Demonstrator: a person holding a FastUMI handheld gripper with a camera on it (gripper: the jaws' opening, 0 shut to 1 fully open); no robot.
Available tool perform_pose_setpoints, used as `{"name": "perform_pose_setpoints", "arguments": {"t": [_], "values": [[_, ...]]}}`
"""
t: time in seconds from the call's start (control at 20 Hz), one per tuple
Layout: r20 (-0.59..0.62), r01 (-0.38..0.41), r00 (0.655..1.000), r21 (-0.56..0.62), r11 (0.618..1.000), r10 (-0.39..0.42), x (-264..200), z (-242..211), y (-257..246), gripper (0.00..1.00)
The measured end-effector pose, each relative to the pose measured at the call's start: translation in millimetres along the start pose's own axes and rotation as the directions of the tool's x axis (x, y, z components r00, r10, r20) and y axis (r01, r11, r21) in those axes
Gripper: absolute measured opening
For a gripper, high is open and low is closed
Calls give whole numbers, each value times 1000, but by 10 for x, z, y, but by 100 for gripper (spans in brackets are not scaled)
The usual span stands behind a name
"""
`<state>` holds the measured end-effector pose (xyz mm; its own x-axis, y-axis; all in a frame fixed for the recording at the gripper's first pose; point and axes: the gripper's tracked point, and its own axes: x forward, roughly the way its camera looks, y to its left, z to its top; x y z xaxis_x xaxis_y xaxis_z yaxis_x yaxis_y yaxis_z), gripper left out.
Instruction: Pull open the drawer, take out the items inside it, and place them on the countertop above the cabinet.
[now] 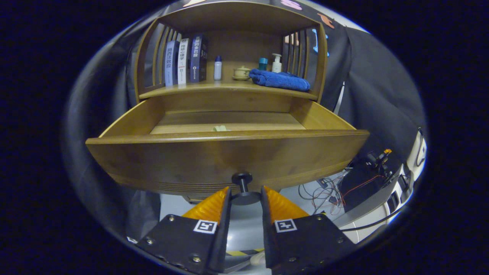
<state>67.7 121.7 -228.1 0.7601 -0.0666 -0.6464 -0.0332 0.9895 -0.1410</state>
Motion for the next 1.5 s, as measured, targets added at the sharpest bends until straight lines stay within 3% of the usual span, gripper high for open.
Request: {"name": "perform_pose_setpoints", "arguments": {"t": [0.05, 0.15, 0.35, 0.5, 0.85, 1.1, 1.3, 1.5], "values": [[-25, -16, 1000, -8, 1000, 16, -37, -77, 38, 41], [-90, -13, 996, -31, 999, 10, -91, -289, 3, 51], [-173, -19, 985, -10, 1000, 17, -215, -698, 48, 51], [-158, 6, 988, 40, 999, 0, -328, -702, 5, 51], [55, 33, 998, 79, 996, -37, -576, 147, -112, 51], [209, -32, 978, 50, 998, 21, -494, 992, 96, 51], [161, -71, 984, -32, 997, 75, -42, 1318, 352, 51], [-13, -150, 989, -40, 988, 150, 422, 1354, 599, 51]]}}
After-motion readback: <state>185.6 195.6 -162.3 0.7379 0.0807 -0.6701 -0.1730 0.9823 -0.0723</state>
